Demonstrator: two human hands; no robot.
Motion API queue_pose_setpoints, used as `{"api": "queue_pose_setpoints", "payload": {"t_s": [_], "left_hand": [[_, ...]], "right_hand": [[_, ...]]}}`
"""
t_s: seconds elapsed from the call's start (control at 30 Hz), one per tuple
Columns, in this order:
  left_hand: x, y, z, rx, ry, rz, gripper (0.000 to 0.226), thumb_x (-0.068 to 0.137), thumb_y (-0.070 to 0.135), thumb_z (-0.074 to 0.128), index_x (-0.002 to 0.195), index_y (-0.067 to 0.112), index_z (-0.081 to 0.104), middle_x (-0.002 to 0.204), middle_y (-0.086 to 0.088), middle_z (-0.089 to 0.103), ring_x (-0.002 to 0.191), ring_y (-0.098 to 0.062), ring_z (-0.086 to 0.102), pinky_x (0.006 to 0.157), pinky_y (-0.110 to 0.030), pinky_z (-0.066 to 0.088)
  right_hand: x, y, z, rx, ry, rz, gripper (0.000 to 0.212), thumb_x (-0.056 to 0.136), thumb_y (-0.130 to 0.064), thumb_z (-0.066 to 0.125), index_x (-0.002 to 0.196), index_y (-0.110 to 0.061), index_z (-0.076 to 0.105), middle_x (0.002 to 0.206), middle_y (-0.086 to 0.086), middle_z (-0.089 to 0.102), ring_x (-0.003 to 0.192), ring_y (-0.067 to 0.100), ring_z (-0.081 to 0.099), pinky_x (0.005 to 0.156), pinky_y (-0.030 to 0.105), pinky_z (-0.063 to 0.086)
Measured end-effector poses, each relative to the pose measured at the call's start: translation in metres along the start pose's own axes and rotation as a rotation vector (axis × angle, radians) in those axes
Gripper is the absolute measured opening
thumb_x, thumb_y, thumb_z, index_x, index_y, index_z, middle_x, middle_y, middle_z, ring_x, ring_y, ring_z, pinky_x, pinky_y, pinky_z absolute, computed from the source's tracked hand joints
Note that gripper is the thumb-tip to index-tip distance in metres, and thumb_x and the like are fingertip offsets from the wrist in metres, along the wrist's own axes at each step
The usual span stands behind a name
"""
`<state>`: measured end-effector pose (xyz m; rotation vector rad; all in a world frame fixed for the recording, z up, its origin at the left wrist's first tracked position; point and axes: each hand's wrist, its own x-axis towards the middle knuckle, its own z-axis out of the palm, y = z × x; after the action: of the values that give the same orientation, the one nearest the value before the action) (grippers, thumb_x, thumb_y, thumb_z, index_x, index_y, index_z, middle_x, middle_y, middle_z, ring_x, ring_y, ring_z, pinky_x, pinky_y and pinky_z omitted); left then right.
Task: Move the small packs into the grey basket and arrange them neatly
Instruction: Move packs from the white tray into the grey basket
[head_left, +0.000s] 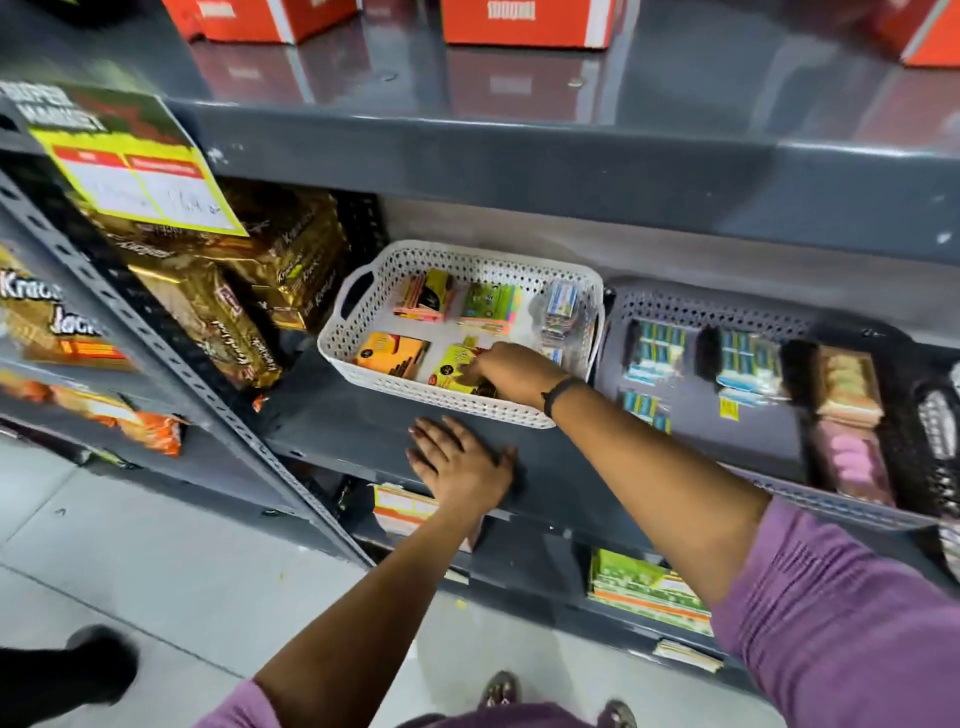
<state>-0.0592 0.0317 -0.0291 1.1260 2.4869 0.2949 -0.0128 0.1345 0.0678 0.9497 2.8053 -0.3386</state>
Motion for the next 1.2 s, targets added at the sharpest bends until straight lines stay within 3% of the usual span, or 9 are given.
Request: {"api": "queue_pose_setpoints", "payload": {"t_s": [0.1, 0.23, 0.37, 0.5, 0.7, 0.77, 0.87, 1.03, 1.2], "left_hand": [[0.000, -0.002, 0.000, 0.004, 0.009, 0.000, 0.099, 0.082, 0.065, 0.038, 0.146, 0.003, -0.005, 0.153, -0.028, -0.015, 0.142, -0.039, -0.016, 0.114, -0.054, -0.008], [-0.006, -0.004, 0.000, 0.011, 0.055, 0.025, 0.095, 0.083, 0.064, 0.040, 0.146, 0.004, 0.001, 0.154, -0.028, -0.009, 0.143, -0.039, -0.011, 0.115, -0.052, -0.005], [-0.028, 0.012, 0.003, -0.006, 0.125, 0.094, 0.086, 0.087, 0.054, 0.043, 0.146, 0.001, 0.010, 0.155, -0.028, 0.001, 0.144, -0.040, -0.003, 0.116, -0.052, -0.004], [-0.080, 0.059, 0.028, 0.026, 0.085, 0.302, 0.085, 0.088, 0.054, 0.042, 0.146, 0.002, 0.009, 0.155, -0.028, 0.000, 0.144, -0.038, -0.002, 0.115, -0.051, -0.005], [-0.142, 0.130, 0.077, 0.151, -0.084, 0.437, 0.092, 0.086, 0.062, 0.033, 0.146, 0.000, 0.000, 0.154, -0.030, -0.006, 0.144, -0.038, -0.008, 0.115, -0.053, -0.005], [-0.147, 0.136, 0.086, 0.197, -0.072, 0.423, 0.093, 0.086, 0.062, 0.031, 0.146, -0.001, -0.002, 0.153, -0.031, -0.006, 0.144, -0.039, -0.008, 0.115, -0.055, -0.003], [-0.150, 0.137, 0.094, 0.216, -0.006, 0.417, 0.094, 0.086, 0.063, 0.032, 0.145, -0.002, -0.001, 0.153, -0.032, -0.003, 0.144, -0.041, -0.005, 0.115, -0.057, -0.002], [-0.144, 0.133, 0.098, 0.204, 0.023, 0.417, 0.095, 0.084, 0.066, 0.031, 0.146, 0.000, 0.002, 0.154, -0.030, -0.001, 0.144, -0.040, -0.003, 0.114, -0.057, -0.002], [-0.144, 0.133, 0.101, 0.224, 0.042, 0.399, 0.095, 0.083, 0.068, 0.029, 0.146, 0.002, 0.003, 0.154, -0.029, -0.001, 0.144, -0.039, -0.004, 0.114, -0.056, -0.002]], "right_hand": [[-0.018, 0.005, -0.005, 0.098, 0.105, -0.006, 0.036, 0.094, -0.027, 0.051, 0.125, -0.013, 0.062, 0.141, 0.012, 0.053, 0.129, 0.028, 0.049, 0.105, 0.034, 0.039], [-0.078, 0.027, -0.003, 0.429, 0.366, 0.154, 0.048, 0.088, 0.004, 0.047, 0.126, -0.022, 0.061, 0.132, 0.006, 0.062, 0.115, 0.028, 0.062, 0.096, 0.040, 0.051], [-0.169, 0.070, 0.006, 0.522, 0.601, 0.336, 0.033, 0.091, -0.008, 0.055, 0.120, -0.019, 0.066, 0.122, 0.005, 0.069, 0.111, 0.022, 0.064, 0.097, 0.033, 0.050], [-0.254, 0.108, 0.019, 0.552, 0.719, 0.565, 0.029, 0.088, -0.004, 0.057, 0.113, -0.011, 0.070, 0.116, 0.010, 0.071, 0.109, 0.025, 0.065, 0.093, 0.020, 0.043], [-0.363, 0.169, 0.033, 0.451, 0.862, 0.863, 0.026, 0.086, -0.007, 0.059, 0.108, -0.011, 0.071, 0.113, 0.012, 0.072, 0.099, 0.030, 0.069, 0.085, 0.042, 0.055], [-0.387, 0.186, 0.041, 0.433, 0.849, 1.026, 0.026, 0.087, -0.013, 0.059, 0.111, -0.014, 0.069, 0.113, 0.011, 0.072, 0.099, 0.030, 0.069, 0.084, 0.039, 0.055], [-0.414, 0.211, 0.051, 0.452, 0.633, 1.216, 0.039, 0.086, -0.021, 0.061, 0.124, -0.016, 0.060, 0.122, 0.015, 0.066, 0.109, 0.033, 0.062, 0.087, 0.039, 0.050], [-0.406, 0.225, 0.059, 0.500, 0.327, 1.222, 0.051, 0.086, -0.027, 0.063, 0.132, -0.013, 0.049, 0.130, 0.018, 0.058, 0.119, 0.034, 0.056, 0.093, 0.040, 0.048], [-0.387, 0.230, 0.070, 0.463, 0.332, 1.248, 0.062, 0.086, -0.010, 0.058, 0.142, -0.017, 0.032, 0.127, 0.019, 0.059, 0.116, 0.035, 0.058, 0.090, 0.042, 0.050]]}}
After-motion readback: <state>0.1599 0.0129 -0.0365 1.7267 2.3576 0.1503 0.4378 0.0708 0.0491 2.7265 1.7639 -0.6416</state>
